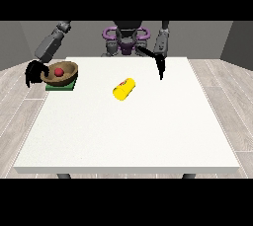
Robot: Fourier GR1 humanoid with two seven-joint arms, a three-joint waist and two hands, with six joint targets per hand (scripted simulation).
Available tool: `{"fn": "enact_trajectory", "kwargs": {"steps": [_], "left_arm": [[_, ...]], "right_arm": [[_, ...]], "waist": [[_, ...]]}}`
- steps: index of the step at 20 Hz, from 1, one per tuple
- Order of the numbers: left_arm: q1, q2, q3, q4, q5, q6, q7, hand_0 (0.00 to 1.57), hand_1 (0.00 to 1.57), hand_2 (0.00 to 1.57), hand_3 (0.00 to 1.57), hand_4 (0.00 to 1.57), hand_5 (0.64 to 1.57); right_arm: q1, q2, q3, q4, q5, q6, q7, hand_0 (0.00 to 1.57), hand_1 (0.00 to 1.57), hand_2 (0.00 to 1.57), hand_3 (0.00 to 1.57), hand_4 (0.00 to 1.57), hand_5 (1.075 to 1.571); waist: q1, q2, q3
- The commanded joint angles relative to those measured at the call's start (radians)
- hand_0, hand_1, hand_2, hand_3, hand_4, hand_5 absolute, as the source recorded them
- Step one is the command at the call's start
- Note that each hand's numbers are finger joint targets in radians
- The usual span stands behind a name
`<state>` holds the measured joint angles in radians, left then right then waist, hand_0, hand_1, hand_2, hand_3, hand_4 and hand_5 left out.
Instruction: Pick the cup and pour the ball into the bowl, then pick the bowl and place it on the pad
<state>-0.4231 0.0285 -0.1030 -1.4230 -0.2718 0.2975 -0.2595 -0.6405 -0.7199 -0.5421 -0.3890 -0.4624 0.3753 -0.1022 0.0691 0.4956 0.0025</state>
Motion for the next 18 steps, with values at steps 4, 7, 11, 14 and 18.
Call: {"fn": "enact_trajectory", "kwargs": {"steps": [4,7,11,14,18], "left_arm": [[0.077,-0.004,-0.052,-0.163,-0.037,0.005,0.043,0.0,0.0,0.0,0.0,0.0,0.696],[0.096,-0.001,-0.052,-0.199,-0.043,0.009,0.045,0.0,0.0,0.0,0.0,0.0,0.684],[0.103,0.004,-0.058,-0.225,-0.056,-0.007,0.125,0.0,0.0,0.0,0.0,0.0,0.686],[0.101,-0.022,-0.049,-0.183,-0.047,0.014,0.126,0.0,0.0,0.0,0.0,0.0,0.692],[0.124,-0.021,-0.037,-0.125,-0.013,-0.019,0.11,0.0,0.0,0.0,0.0,0.0,0.692]], "right_arm": [[-0.078,-0.074,-0.038,0.072,-0.03,0.021,0.02,1.57,1.57,1.57,0.0,0.6,1.561],[-0.081,-0.08,-0.023,0.07,-0.015,0.043,-0.007,1.57,1.57,1.57,0.0,0.43,1.57],[-0.072,-0.096,0.019,0.07,0.028,0.035,0.01,1.57,1.57,1.57,0.7,0.4,1.567],[-0.049,-0.073,0.049,0.062,0.047,0.059,0.022,1.57,1.57,1.57,0.96,0.43,1.557],[0.016,-0.012,0.087,0.049,0.081,0.018,-0.015,1.57,1.57,1.57,0.98,0.42,1.55]], "waist": [[0.003,0.038,-0.0003],[-0.017,0.066,-0.0005],[-0.018,0.015,-0.0008],[-0.038,-0.032,-0.0015],[-0.036,-0.119,-0.0021]]}}
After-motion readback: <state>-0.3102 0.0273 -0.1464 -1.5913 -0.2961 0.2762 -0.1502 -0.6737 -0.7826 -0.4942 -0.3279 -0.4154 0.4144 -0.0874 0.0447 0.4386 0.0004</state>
